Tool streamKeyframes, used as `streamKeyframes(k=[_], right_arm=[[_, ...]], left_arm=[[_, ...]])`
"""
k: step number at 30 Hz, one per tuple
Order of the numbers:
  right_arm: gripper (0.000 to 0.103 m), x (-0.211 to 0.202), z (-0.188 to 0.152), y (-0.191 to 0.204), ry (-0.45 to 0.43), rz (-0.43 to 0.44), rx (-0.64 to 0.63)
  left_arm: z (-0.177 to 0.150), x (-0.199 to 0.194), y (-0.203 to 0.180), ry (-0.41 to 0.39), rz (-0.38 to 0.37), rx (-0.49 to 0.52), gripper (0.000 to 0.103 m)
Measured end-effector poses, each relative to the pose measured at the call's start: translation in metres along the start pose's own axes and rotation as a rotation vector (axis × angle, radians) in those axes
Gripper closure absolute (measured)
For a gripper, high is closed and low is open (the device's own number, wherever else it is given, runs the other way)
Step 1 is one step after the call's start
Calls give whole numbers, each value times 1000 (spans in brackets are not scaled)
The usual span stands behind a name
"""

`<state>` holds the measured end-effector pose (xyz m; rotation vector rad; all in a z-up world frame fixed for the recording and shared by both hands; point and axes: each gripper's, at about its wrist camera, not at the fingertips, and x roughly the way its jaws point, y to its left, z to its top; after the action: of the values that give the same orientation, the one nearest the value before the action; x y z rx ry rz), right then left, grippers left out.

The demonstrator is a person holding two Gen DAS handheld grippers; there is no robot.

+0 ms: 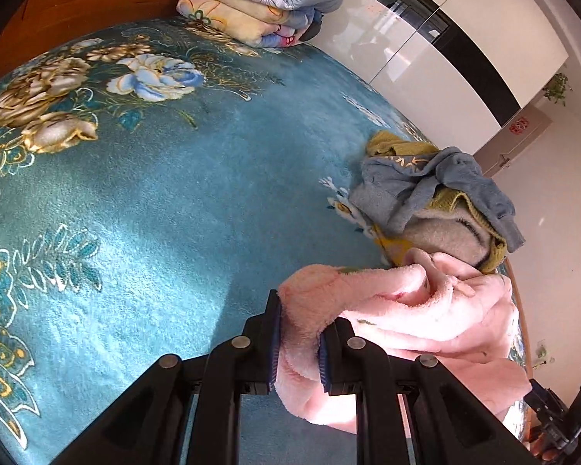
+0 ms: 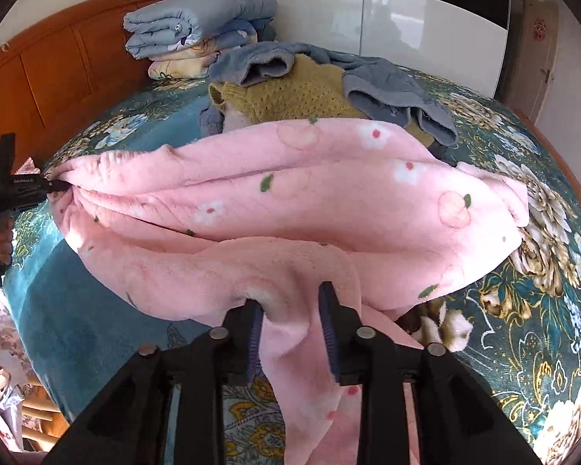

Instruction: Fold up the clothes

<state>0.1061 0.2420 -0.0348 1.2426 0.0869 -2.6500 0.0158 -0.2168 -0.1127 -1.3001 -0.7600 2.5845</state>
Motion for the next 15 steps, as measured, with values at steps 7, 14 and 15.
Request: streamKeyframes(k=[7, 14, 15], right_arm=[[40, -101, -69, -50, -74, -117, 115], [40, -88, -199, -126, 100, -41, 569], [40, -84, -204, -125, 108, -25, 593]], left_arm=[[5, 4, 0, -24, -46, 17, 86], [8, 5, 6, -32, -79, -12, 86], [8, 4, 6, -34, -83, -17, 86]])
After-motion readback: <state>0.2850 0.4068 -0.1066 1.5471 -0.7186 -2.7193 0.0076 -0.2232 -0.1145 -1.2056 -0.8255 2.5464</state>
